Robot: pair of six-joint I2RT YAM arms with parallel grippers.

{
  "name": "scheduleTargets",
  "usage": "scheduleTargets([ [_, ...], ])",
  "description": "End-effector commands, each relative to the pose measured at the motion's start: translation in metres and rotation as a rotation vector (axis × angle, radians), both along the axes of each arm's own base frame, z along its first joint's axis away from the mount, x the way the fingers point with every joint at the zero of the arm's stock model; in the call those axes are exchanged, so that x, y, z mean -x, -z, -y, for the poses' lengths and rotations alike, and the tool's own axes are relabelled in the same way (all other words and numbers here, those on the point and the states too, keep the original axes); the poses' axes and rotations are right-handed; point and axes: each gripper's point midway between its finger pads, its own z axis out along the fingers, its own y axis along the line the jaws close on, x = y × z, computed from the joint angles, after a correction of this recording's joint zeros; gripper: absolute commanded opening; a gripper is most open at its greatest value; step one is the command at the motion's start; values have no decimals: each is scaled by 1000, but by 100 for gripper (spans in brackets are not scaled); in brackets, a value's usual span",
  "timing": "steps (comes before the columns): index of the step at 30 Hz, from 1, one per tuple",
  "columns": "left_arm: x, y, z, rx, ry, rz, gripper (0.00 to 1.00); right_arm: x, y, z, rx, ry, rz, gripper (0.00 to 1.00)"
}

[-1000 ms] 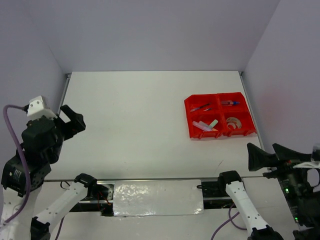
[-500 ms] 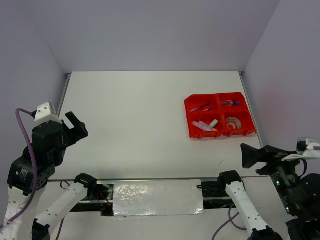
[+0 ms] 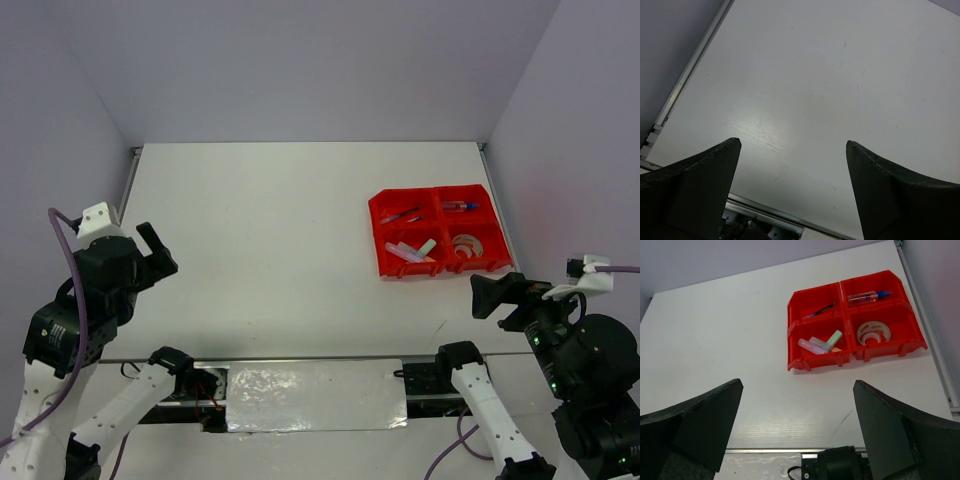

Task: Sort the stationery into containers
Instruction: Reset both arms

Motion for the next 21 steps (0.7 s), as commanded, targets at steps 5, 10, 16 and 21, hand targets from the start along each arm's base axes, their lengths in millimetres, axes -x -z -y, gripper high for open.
scheduleTargets([
  [5, 0, 1, -11, -44, -44, 17, 99, -17, -9, -1, 25, -7, 52, 100],
  [10, -4, 2, -5, -27, -15, 40, 99, -23, -4, -6, 19, -29, 35, 100],
  [16, -9, 1, -5, -42, -21, 19, 99, -26, -7, -7, 10, -30, 44, 100],
  [21, -9, 0, -4, -31, -21, 35, 99, -26, -6, -8, 1, -31, 51, 100],
])
